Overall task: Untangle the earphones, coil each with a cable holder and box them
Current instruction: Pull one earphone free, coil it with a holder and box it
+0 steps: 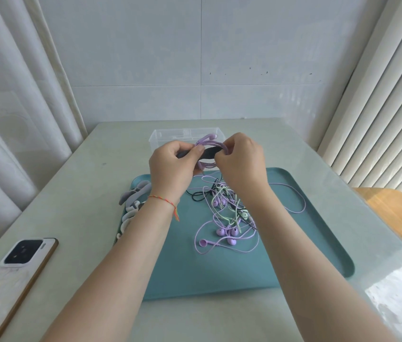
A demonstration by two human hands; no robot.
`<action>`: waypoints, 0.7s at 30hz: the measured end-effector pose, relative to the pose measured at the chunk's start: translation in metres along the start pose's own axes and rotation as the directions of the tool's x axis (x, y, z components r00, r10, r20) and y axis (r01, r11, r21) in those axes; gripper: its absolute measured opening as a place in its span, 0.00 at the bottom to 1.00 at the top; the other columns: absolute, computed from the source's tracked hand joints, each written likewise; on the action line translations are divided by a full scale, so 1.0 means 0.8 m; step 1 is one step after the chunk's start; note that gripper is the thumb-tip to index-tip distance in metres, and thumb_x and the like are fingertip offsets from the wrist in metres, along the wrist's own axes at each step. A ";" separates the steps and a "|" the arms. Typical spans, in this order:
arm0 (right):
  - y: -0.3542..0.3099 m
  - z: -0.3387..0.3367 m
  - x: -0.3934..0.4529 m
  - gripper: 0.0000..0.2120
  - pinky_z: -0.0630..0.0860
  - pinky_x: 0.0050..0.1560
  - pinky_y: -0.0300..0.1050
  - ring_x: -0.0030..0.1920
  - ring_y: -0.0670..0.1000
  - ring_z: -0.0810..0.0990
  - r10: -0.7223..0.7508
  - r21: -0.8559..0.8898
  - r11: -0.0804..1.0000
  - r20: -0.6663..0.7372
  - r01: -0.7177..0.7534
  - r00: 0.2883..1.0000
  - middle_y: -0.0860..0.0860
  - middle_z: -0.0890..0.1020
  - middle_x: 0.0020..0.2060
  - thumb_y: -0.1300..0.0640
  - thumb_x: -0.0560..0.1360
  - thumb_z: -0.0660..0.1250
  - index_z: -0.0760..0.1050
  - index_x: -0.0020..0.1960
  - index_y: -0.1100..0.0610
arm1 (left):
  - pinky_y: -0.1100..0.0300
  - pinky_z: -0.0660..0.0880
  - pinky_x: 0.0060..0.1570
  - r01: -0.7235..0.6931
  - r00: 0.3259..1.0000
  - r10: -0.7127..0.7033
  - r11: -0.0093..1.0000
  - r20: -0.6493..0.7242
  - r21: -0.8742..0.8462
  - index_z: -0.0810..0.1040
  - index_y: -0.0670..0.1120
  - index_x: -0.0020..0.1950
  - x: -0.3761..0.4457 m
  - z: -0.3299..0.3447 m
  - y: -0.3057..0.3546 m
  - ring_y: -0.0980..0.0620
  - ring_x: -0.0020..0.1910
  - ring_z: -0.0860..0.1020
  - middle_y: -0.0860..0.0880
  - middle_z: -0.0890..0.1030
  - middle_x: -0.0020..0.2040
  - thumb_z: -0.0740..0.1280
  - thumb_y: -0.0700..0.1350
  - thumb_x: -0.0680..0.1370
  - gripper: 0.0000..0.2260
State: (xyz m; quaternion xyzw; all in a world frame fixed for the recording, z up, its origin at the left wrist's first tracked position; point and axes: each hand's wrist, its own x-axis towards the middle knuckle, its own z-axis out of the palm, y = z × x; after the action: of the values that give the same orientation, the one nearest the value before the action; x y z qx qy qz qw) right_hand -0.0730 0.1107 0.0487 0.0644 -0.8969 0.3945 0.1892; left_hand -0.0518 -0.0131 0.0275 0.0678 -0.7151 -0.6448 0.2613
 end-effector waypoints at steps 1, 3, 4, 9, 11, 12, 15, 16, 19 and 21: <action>0.001 -0.002 0.001 0.07 0.69 0.38 0.45 0.42 0.56 0.77 0.000 0.014 1.000 0.003 0.000 1.000 0.54 0.81 0.40 0.63 0.71 0.62 0.77 0.47 0.61 | 0.42 0.82 0.42 0.003 1.000 -0.003 1.000 0.009 -0.004 0.82 0.45 0.37 0.000 0.000 0.001 0.43 0.31 0.81 0.42 0.83 0.31 0.73 0.41 0.74 0.05; 0.002 -0.003 0.003 0.07 0.69 0.39 0.45 0.42 0.55 0.77 -0.012 0.045 0.999 0.004 0.011 1.000 0.53 0.81 0.39 0.64 0.71 0.63 0.78 0.47 0.61 | 0.43 0.82 0.41 0.019 0.999 -0.019 1.000 0.030 -0.013 0.82 0.45 0.38 0.002 -0.003 0.003 0.44 0.31 0.81 0.42 0.82 0.32 0.72 0.40 0.74 0.05; 0.003 -0.002 0.004 0.08 0.69 0.38 0.44 0.42 0.55 0.77 -0.022 0.055 0.998 0.002 0.022 1.000 0.53 0.81 0.39 0.64 0.71 0.63 0.78 0.47 0.61 | 0.43 0.82 0.41 0.023 0.999 -0.023 1.000 0.036 -0.011 0.82 0.44 0.39 0.003 -0.004 0.003 0.44 0.31 0.81 0.43 0.82 0.31 0.72 0.40 0.75 0.04; 0.004 0.003 0.005 0.09 0.76 0.44 0.45 0.43 0.56 0.80 -0.025 0.158 0.987 0.032 0.020 0.999 0.54 0.83 0.39 0.64 0.73 0.61 0.79 0.48 0.59 | 0.56 0.78 0.36 -0.026 0.997 0.018 0.992 0.073 0.123 0.78 0.42 0.44 0.005 -0.003 0.002 0.54 0.26 0.77 0.51 0.77 0.27 0.67 0.41 0.79 0.05; 0.006 0.003 0.007 0.06 0.78 0.46 0.49 0.42 0.56 0.82 0.005 0.217 0.976 0.068 -0.020 0.998 0.53 0.83 0.37 0.63 0.75 0.62 0.78 0.47 0.57 | 0.59 0.73 0.36 -0.043 0.995 0.025 0.981 0.092 0.191 0.77 0.44 0.46 0.007 -0.003 0.000 0.57 0.25 0.74 0.51 0.77 0.29 0.65 0.43 0.80 0.05; 0.007 0.003 0.009 0.05 0.79 0.47 0.51 0.41 0.56 0.82 0.023 0.258 0.965 0.095 -0.047 0.995 0.52 0.83 0.36 0.62 0.75 0.64 0.78 0.46 0.57 | 0.59 0.71 0.36 -0.047 0.995 0.028 0.976 0.092 0.213 0.76 0.44 0.46 0.009 -0.004 -0.002 0.57 0.26 0.73 0.51 0.77 0.30 0.64 0.44 0.80 0.05; 0.006 0.002 0.009 0.05 0.80 0.47 0.51 0.40 0.55 0.83 0.045 0.305 0.947 0.169 -0.096 0.985 0.52 0.84 0.37 0.60 0.72 0.68 0.78 0.48 0.56 | 0.59 0.70 0.37 -0.060 0.997 0.045 0.965 0.065 0.254 0.76 0.44 0.45 0.013 -0.009 -0.003 0.58 0.26 0.73 0.52 0.77 0.30 0.64 0.46 0.80 0.06; 0.005 0.003 0.009 0.07 0.80 0.46 0.49 0.40 0.54 0.83 0.053 0.290 0.951 0.183 -0.105 0.982 0.52 0.84 0.38 0.59 0.71 0.68 0.78 0.49 0.56 | 0.59 0.70 0.38 -0.072 0.997 0.058 0.959 0.057 0.274 0.76 0.44 0.45 0.013 -0.008 -0.003 0.56 0.29 0.75 0.52 0.77 0.31 0.64 0.46 0.80 0.07; 0.002 0.002 0.005 0.09 0.82 0.45 0.51 0.38 0.56 0.83 0.124 0.318 0.929 0.220 -0.191 0.968 0.54 0.84 0.36 0.61 0.69 0.66 0.77 0.50 0.57 | 0.60 0.69 0.39 -0.139 0.990 0.139 0.934 0.023 0.330 0.76 0.45 0.44 0.009 -0.004 -0.002 0.48 0.37 0.78 0.53 0.78 0.33 0.65 0.46 0.80 0.06; 0.001 0.001 0.004 0.10 0.82 0.46 0.53 0.37 0.57 0.84 0.174 0.400 0.875 0.269 -0.275 0.947 0.57 0.85 0.35 0.64 0.69 0.64 0.76 0.50 0.59 | 0.59 0.69 0.39 -0.179 0.982 0.190 0.923 0.001 0.342 0.75 0.45 0.44 0.006 -0.001 -0.002 0.46 0.39 0.78 0.51 0.78 0.35 0.65 0.45 0.80 0.06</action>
State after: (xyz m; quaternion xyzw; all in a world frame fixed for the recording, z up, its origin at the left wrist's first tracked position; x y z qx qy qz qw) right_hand -0.0763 0.1109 0.0492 0.0438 -0.8039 0.5928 0.0202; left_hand -0.0562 -0.0158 0.0271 0.0547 -0.8147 -0.4829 0.3165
